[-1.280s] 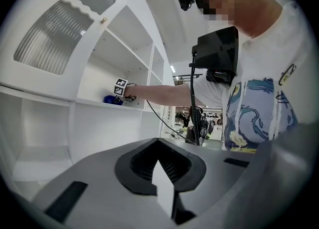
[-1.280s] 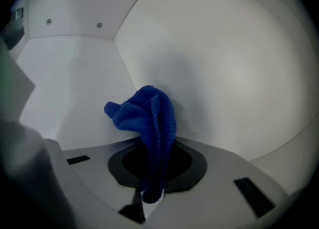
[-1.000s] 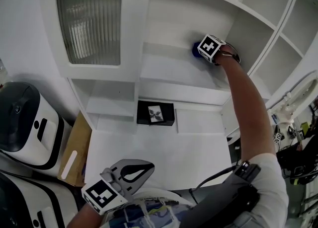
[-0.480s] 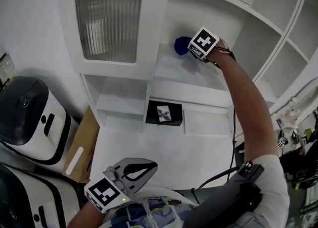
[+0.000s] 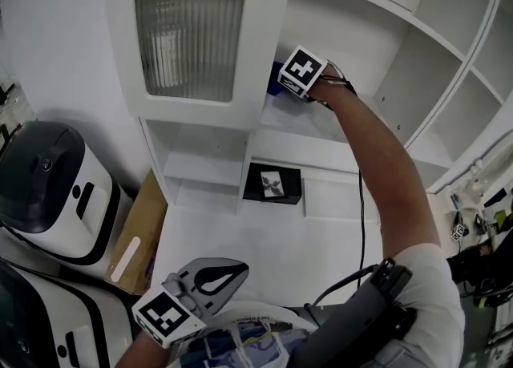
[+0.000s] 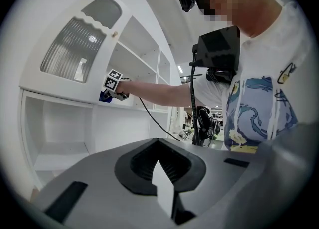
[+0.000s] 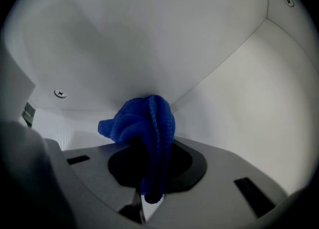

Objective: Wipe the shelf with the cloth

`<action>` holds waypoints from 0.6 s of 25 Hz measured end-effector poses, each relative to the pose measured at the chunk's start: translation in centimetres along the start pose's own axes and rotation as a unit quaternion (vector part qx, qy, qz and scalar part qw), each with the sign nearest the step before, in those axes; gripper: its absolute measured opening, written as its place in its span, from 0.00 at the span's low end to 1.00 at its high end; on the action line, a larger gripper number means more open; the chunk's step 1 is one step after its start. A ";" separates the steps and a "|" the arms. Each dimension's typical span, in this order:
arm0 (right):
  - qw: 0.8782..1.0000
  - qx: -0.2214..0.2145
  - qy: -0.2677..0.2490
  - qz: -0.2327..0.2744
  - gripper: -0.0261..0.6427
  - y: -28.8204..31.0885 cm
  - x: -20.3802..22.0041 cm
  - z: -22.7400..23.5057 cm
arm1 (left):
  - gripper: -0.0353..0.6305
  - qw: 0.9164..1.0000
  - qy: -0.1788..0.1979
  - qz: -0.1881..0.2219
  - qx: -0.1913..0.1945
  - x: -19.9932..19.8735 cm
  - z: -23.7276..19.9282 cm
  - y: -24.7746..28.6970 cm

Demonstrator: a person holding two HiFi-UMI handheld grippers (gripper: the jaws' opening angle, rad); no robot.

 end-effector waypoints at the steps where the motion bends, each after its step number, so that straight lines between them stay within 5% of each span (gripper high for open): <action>1: 1.000 0.000 0.001 -0.001 0.14 0.0 0.3 0.1 | 0.06 1.000 -0.001 0.000 0.000 0.0 0.0 0.0; 15: 0.996 0.033 0.056 -0.064 0.14 -3.6 11.0 3.3 | 0.06 0.999 0.007 -0.004 0.049 -0.1 1.3 2.8</action>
Point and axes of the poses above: the fingertips, and each gripper's own axes: y forward along the fingers, z to its right, x out of its underside, the point moved 8 cm from there along -y, backward along the fingers, and after that the axes turned 15 degrees about -x, right-handed, at the moved point
